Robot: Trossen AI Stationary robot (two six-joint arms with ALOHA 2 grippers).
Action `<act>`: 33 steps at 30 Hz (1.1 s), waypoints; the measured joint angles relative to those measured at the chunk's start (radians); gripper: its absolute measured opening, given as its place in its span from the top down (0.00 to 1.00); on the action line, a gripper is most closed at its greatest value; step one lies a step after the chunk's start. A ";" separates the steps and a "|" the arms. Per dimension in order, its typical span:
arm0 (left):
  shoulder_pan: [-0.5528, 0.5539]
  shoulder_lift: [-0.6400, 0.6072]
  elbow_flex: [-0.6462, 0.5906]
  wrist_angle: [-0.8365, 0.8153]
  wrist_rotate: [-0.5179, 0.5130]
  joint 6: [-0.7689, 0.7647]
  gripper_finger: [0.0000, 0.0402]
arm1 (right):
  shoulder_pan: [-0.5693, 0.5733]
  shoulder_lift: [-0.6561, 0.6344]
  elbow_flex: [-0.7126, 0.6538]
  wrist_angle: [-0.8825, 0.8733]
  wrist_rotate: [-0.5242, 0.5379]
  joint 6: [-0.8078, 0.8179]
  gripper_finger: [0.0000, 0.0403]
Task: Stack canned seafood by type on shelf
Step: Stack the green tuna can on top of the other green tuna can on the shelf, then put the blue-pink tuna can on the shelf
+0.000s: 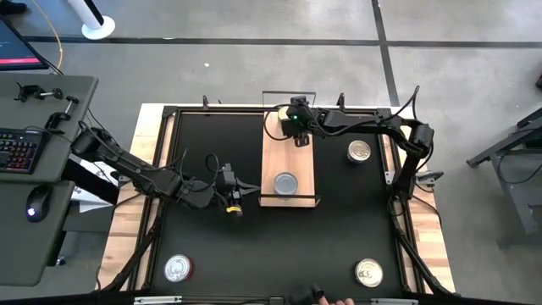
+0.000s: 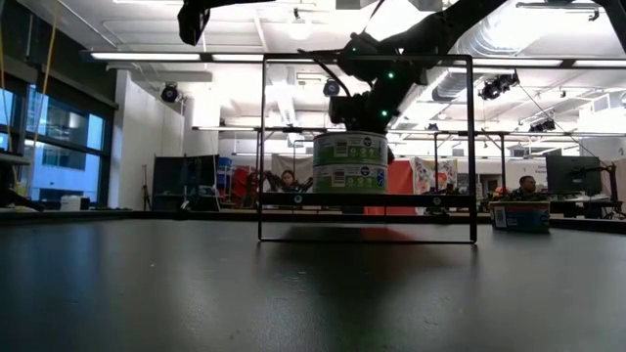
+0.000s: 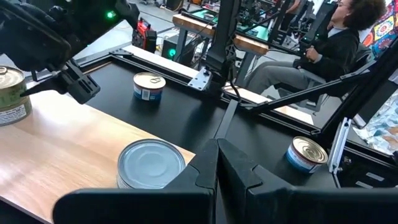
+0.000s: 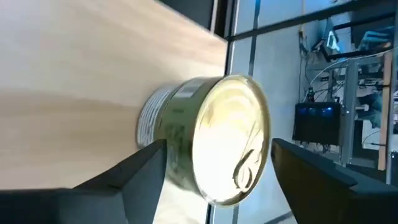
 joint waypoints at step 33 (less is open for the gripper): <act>0.011 -0.400 0.001 -0.331 0.073 0.045 1.00 | 0.113 -0.111 0.347 -1.039 -0.689 0.689 0.30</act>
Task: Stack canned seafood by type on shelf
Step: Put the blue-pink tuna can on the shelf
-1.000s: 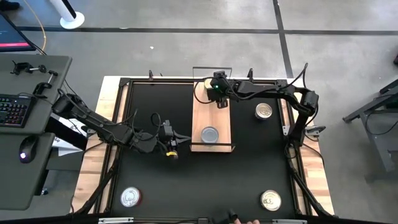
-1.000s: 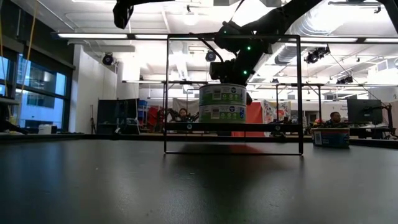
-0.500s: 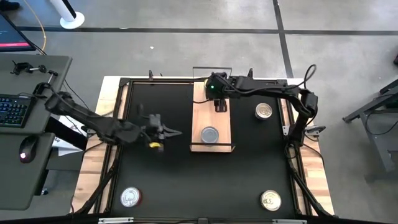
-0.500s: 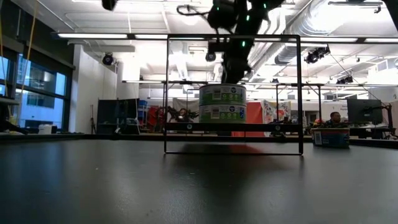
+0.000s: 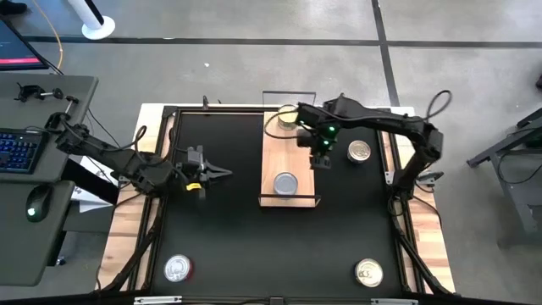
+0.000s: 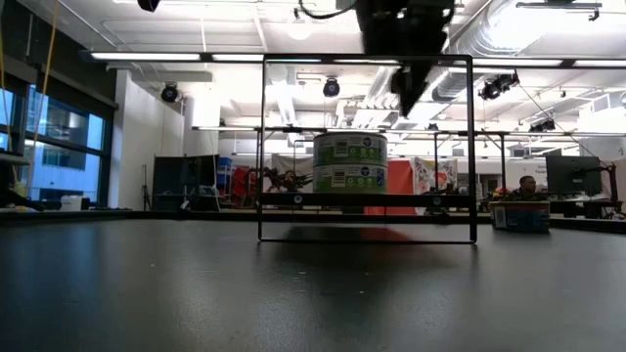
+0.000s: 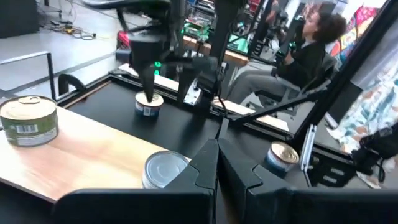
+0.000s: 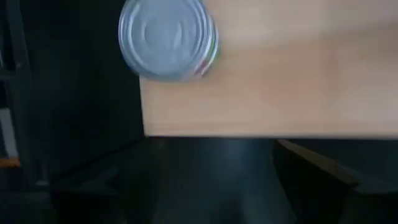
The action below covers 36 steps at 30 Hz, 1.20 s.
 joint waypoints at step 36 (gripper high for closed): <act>-0.029 0.029 -0.001 -0.157 0.133 -0.156 1.00 | 1.017 -0.248 -0.434 0.352 0.172 1.579 0.30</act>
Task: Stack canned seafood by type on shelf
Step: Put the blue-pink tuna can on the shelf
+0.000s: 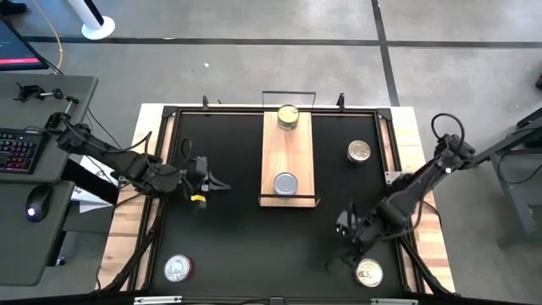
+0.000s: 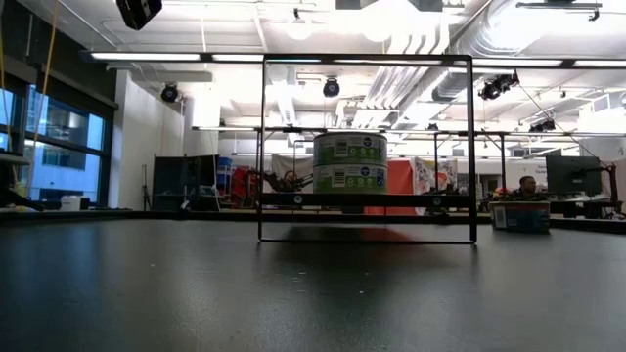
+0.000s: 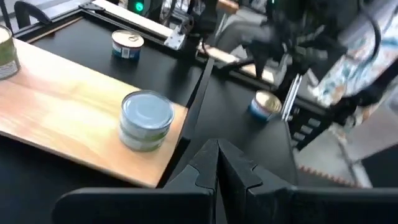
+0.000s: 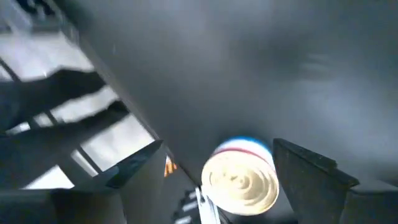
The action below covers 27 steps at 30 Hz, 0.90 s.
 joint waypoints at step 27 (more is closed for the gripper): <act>-0.234 0.490 0.000 0.617 -0.133 -0.045 1.00 | 0.280 0.272 0.000 0.011 -0.112 0.172 0.99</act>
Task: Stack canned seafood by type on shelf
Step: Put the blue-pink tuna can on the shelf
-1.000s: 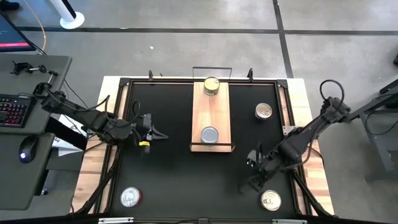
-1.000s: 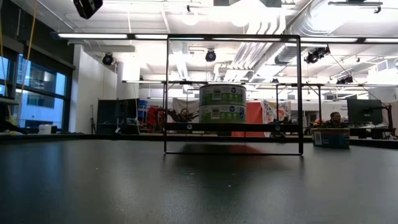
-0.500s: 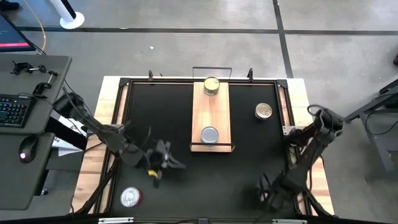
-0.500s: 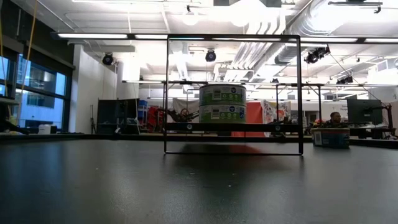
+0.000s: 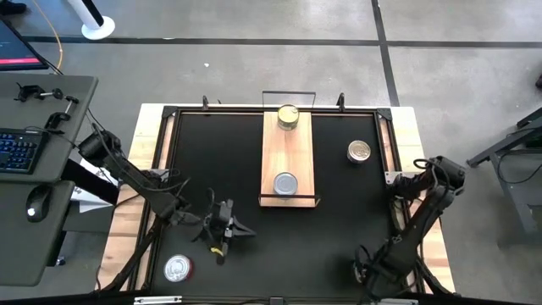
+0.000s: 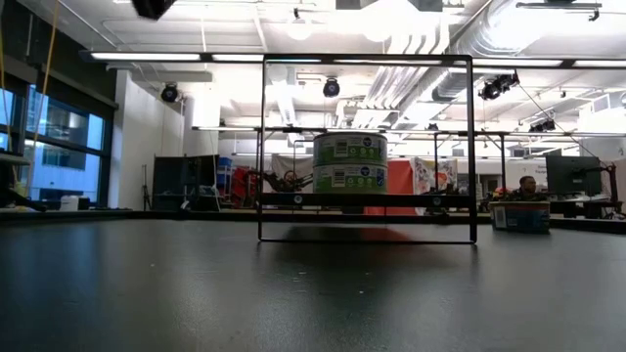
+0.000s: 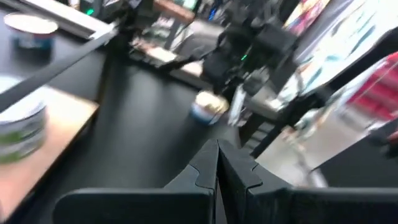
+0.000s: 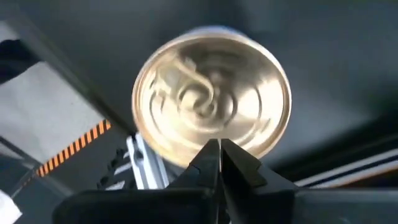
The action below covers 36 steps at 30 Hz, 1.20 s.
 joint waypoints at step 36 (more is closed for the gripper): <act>-0.170 0.082 -0.204 0.011 -0.307 -0.117 1.00 | -0.557 0.349 0.520 0.286 0.252 -0.848 1.00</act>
